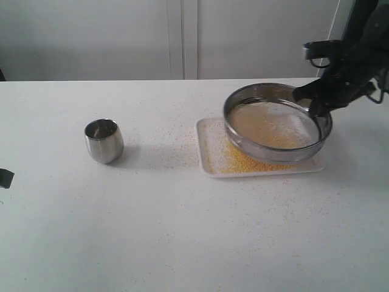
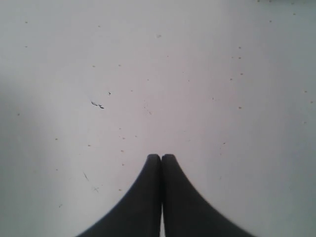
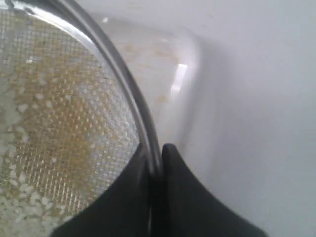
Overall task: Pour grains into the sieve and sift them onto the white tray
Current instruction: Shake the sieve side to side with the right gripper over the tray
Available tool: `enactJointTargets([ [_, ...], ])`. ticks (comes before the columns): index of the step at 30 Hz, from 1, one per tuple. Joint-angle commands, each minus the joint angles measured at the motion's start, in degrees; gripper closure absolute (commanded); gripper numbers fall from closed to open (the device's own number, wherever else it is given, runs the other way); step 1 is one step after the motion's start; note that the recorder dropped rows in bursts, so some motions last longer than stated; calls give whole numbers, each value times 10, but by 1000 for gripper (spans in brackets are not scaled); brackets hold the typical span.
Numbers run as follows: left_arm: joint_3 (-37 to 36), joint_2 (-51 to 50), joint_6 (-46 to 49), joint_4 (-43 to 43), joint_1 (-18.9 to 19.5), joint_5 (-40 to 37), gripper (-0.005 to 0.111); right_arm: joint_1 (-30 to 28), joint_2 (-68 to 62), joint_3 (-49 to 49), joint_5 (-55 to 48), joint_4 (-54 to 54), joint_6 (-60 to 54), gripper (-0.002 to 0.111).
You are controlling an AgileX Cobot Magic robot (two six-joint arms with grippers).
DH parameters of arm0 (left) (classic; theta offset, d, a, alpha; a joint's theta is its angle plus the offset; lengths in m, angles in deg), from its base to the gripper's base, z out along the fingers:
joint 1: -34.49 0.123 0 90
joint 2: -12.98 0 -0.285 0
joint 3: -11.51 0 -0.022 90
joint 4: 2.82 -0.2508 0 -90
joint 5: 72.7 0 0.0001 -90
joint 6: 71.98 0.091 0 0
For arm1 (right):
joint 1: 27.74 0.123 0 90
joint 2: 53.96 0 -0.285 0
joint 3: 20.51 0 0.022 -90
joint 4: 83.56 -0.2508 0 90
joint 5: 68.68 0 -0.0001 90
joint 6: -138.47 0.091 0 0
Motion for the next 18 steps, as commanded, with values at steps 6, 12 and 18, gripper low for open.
enactJointTargets([
  [6, -3, 5, -1, 2, 2, -3, 107, 18, 3, 7, -25, -157, -90, 108],
  [12, -3, 5, -1, 2, 2, -3, 107, 5, 1, 7, 28, -93, 58, 108],
  [18, -3, 5, -1, 2, 2, -3, 107, 9, 11, 7, 57, -19, 94, 108],
])
